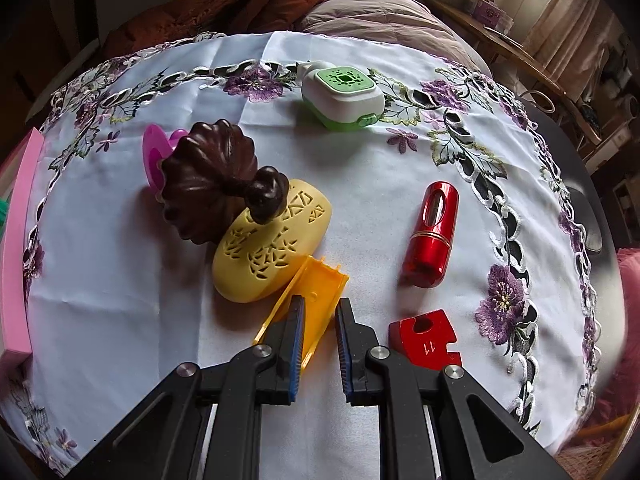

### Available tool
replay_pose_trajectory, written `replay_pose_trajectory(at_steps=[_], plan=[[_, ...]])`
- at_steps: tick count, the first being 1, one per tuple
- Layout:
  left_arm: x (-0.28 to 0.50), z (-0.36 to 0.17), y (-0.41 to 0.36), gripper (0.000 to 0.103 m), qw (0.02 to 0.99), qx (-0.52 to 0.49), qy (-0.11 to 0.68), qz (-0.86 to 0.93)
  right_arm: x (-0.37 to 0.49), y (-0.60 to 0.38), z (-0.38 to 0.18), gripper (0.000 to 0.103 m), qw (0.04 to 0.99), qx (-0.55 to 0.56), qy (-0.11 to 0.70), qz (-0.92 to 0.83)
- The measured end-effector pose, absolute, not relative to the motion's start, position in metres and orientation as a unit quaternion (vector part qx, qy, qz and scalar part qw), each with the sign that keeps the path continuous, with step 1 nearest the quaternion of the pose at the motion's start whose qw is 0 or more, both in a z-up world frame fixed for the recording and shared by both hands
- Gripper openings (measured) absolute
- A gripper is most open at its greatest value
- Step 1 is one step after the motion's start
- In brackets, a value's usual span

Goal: Organize rigid objects
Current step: 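Lower the green cup into the tray and open the left tool, then lift the orange channel piece off the cloth with the right tool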

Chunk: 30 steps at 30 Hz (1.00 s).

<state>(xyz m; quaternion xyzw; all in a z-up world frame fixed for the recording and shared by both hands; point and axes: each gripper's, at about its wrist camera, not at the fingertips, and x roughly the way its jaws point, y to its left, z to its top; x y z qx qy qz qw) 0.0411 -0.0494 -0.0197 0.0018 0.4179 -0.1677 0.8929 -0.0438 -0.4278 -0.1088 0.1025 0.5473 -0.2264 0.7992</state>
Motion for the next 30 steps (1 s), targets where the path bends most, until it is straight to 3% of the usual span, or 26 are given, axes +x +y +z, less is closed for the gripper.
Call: replay_pose_trajectory(at_steps=[30], plan=[[0.027,-0.029,-0.038,0.046,0.881,-0.014,0.441,-0.169,-0.050,-0.377,-0.104,0.013,0.819,0.104,0.552,-0.121]])
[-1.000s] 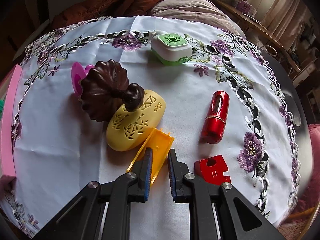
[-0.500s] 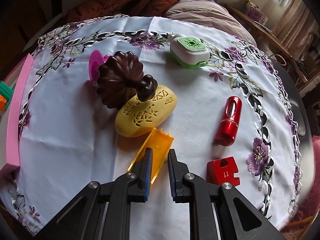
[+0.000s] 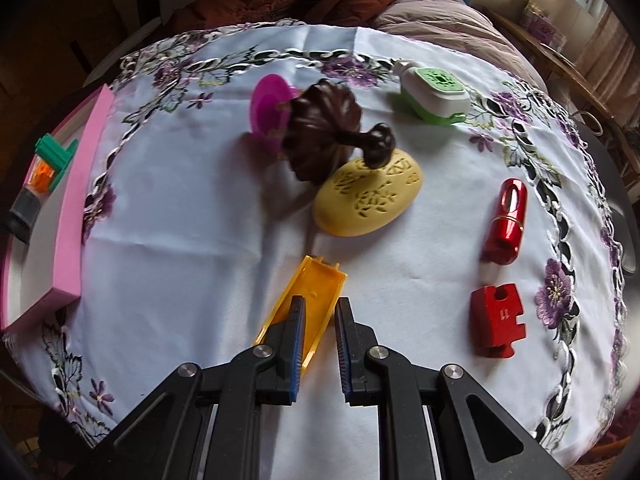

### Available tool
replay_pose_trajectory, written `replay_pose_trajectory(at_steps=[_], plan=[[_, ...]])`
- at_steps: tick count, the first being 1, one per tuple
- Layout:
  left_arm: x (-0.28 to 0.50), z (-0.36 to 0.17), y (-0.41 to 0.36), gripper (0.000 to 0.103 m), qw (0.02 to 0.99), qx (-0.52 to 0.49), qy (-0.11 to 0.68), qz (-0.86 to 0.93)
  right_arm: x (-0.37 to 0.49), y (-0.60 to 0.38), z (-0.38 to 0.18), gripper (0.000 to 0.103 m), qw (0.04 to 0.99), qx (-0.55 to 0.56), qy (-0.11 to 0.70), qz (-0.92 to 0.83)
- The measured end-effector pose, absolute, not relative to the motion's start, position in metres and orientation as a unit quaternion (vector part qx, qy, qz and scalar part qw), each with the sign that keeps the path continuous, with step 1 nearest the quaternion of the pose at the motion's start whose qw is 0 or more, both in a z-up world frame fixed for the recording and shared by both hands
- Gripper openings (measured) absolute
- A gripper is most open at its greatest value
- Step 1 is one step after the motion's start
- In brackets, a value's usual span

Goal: Organize rigid objects
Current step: 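Lift the orange channel piece off the cloth with the right tool, then carry the orange channel piece into the tray and open the right tool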

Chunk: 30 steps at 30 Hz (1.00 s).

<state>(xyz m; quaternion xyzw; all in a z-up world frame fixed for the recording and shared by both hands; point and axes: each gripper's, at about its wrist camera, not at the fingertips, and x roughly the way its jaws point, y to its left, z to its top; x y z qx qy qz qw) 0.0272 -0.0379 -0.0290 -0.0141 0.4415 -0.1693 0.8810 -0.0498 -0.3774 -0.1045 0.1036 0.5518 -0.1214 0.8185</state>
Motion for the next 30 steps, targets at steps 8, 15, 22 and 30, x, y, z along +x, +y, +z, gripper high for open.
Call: replay_pose_trajectory(at_steps=[8,15,22,30], plan=[[0.026,-0.029,-0.032,0.046,0.880,-0.021,0.443,-0.167,-0.049,-0.365,-0.105,0.003,0.827,0.118,0.539,-0.105],[0.026,-0.026,-0.029,0.046,0.882,-0.029,0.440,-0.168,-0.054,-0.371,-0.104,0.003,0.830,0.155,0.528,-0.093],[0.026,-0.027,-0.027,0.046,0.881,-0.031,0.441,-0.168,-0.058,-0.363,-0.098,0.003,0.839,0.167,0.512,-0.076],[0.026,-0.031,-0.019,0.046,0.882,-0.035,0.443,-0.157,-0.042,-0.331,-0.083,0.003,0.852,0.145,0.501,-0.036]])
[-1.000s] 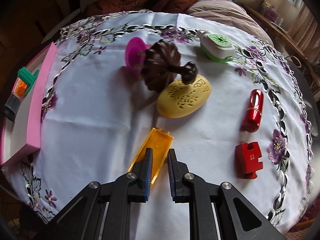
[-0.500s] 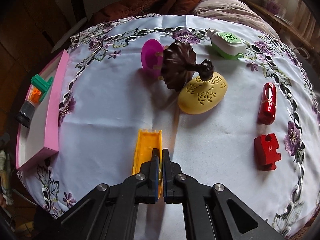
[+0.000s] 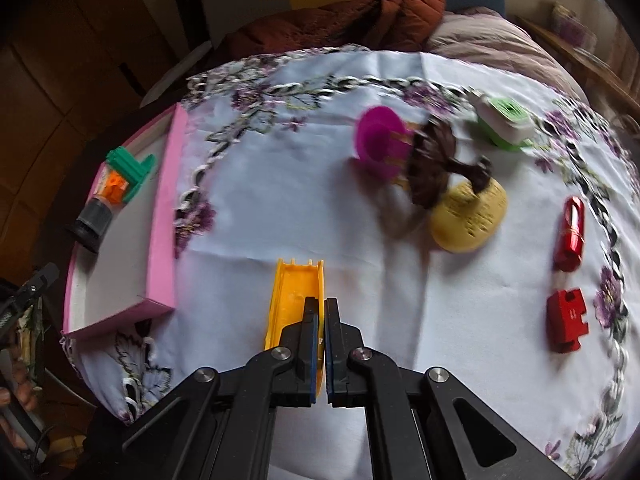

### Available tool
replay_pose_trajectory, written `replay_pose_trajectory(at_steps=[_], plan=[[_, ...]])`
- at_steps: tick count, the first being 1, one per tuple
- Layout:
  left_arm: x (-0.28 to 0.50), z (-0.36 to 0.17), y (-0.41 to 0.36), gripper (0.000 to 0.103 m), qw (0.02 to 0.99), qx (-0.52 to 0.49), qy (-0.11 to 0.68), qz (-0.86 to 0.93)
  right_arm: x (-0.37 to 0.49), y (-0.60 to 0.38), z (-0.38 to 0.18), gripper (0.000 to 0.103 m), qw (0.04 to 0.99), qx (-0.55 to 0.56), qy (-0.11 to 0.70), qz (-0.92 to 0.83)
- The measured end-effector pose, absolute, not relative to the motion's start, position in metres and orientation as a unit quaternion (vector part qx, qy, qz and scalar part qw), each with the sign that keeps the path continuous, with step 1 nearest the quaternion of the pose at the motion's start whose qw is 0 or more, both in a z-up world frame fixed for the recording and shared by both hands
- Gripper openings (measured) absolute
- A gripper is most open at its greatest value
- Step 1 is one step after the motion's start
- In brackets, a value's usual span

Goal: Organize rigid objects
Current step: 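Carry the orange channel piece into the tray and open the right tool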

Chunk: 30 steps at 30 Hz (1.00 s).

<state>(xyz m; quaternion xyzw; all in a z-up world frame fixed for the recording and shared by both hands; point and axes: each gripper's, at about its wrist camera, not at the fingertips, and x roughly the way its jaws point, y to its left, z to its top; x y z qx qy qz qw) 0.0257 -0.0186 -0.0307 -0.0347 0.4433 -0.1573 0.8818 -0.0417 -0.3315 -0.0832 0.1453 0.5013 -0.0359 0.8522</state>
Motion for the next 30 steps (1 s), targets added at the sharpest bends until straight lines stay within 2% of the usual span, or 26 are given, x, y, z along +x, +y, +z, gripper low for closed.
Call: replay_pose_trajectory(at_steps=[11,22,30], plan=[[0.031,-0.037,0.014,0.046,0.884,-0.053,0.447,-0.122,0.028,-0.226,-0.049,0.003,0.870,0.078,0.479,0.088],[0.039,-0.049,0.029,0.046,0.879,-0.066,0.459,-0.113,0.117,-0.175,-0.082,0.003,0.859,0.013,0.506,0.076],[0.042,-0.054,0.031,0.046,0.876,-0.070,0.464,-0.110,0.141,-0.176,-0.094,0.004,0.867,-0.012,0.498,0.031]])
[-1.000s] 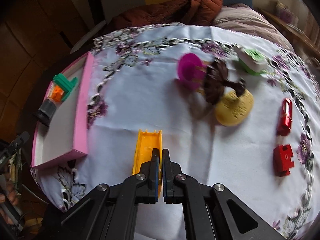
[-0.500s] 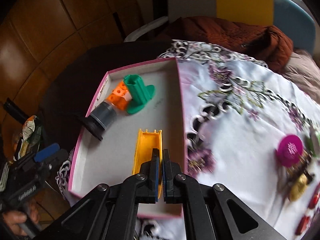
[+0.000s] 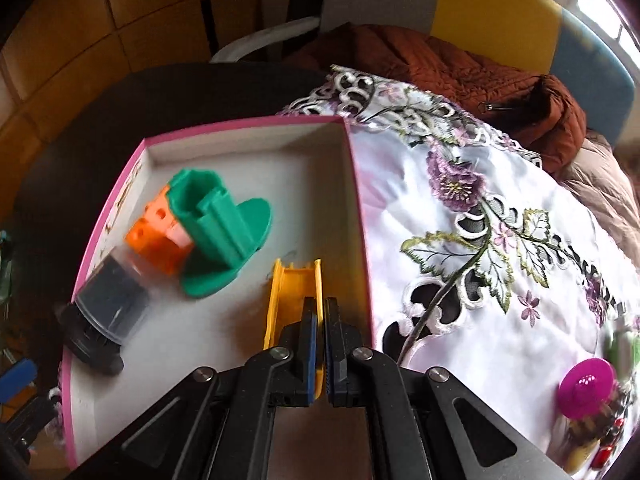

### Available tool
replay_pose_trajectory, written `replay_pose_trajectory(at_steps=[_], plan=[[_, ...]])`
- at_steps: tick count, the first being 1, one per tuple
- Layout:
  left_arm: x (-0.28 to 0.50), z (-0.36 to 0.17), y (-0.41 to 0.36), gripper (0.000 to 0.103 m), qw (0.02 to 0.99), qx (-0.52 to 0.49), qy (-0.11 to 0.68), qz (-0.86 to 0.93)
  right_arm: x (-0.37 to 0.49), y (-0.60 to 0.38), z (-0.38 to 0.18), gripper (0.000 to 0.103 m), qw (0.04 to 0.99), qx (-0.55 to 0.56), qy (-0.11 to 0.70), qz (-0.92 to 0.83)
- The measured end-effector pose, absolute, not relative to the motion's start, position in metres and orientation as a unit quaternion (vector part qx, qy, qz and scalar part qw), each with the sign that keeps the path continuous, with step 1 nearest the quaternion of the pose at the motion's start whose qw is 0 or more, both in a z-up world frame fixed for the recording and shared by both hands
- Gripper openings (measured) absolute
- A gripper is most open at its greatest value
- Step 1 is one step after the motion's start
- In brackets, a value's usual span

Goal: Organize rigid objects
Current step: 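Carry the orange channel piece into the tray and open the right tool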

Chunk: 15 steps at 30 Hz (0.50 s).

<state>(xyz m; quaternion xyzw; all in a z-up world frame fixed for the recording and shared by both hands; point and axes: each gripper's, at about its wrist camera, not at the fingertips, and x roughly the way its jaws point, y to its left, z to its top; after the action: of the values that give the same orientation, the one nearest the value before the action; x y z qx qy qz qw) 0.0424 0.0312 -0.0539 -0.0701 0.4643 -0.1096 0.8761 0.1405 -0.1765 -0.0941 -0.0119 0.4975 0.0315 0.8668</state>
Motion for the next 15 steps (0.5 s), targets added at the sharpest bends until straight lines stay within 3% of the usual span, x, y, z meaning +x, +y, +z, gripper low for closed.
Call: replay_pose_trajectory(at_steps=[3,7,10,15], plan=[[0.043,-0.054,0.031,0.046,0.876,-0.070,0.465,-0.109,0.134,-0.179,-0.089,0.007,0.873,-0.006,0.486,0.031],[0.042,-0.052,0.029,0.046,0.877,-0.066,0.462,-0.110,0.125,-0.180,-0.083,0.029,0.881,0.004,0.472,0.031],[0.039,-0.048,0.028,0.046,0.880,-0.065,0.457,-0.110,0.116,-0.178,-0.077,0.033,0.885,0.004,0.464,0.032],[0.034,-0.043,0.027,0.046,0.883,-0.062,0.452,-0.112,0.096,-0.170,-0.068,0.057,0.896,-0.015,0.442,0.032]])
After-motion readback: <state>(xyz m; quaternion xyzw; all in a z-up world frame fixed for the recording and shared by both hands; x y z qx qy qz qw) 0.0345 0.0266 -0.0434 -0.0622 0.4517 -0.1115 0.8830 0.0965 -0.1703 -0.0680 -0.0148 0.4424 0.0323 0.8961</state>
